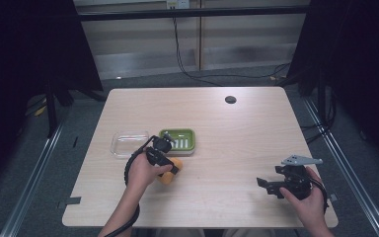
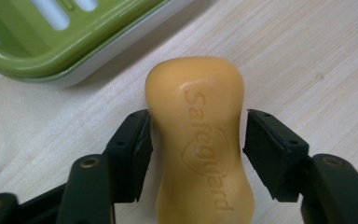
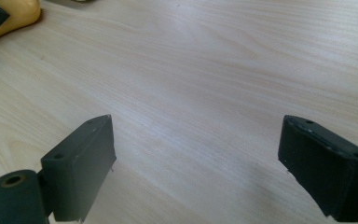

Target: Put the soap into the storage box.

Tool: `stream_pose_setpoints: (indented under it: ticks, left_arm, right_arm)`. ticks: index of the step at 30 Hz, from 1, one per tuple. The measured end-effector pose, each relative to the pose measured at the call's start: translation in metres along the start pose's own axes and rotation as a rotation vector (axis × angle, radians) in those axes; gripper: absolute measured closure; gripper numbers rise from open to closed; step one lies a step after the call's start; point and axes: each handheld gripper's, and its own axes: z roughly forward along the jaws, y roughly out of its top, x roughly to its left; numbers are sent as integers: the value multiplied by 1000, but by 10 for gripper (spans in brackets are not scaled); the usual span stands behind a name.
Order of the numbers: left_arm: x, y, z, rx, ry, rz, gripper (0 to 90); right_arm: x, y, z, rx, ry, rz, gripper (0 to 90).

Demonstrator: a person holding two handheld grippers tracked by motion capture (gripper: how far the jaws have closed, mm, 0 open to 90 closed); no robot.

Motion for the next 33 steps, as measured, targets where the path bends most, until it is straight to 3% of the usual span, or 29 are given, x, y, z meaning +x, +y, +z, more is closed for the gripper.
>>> stream_pose_setpoints:
  ticks: [15, 22, 23, 27, 32, 33]
  left_arm:
    - [-3, 2, 7, 74, 12, -12, 485]
    - [-6, 4, 8, 84, 26, -6, 492]
    - [-6, 5, 8, 96, 25, 13, 492]
    - [-5, 4, 7, 99, 14, 29, 498]
    - [-5, 4, 7, 93, 2, 19, 501]
    - [-4, 4, 6, 97, -7, 33, 501]
  right_arm:
    - [2, 0, 1, 7, 1, -11, 107]
    - [2, 0, 0, 6, -1, -11, 105]
    - [2, 0, 0, 6, -1, -11, 105]
    - [3, 0, 0, 6, 0, -13, 102]
    - [3, 0, 0, 9, -1, -12, 102]
    - [3, 0, 0, 8, -1, -11, 102]
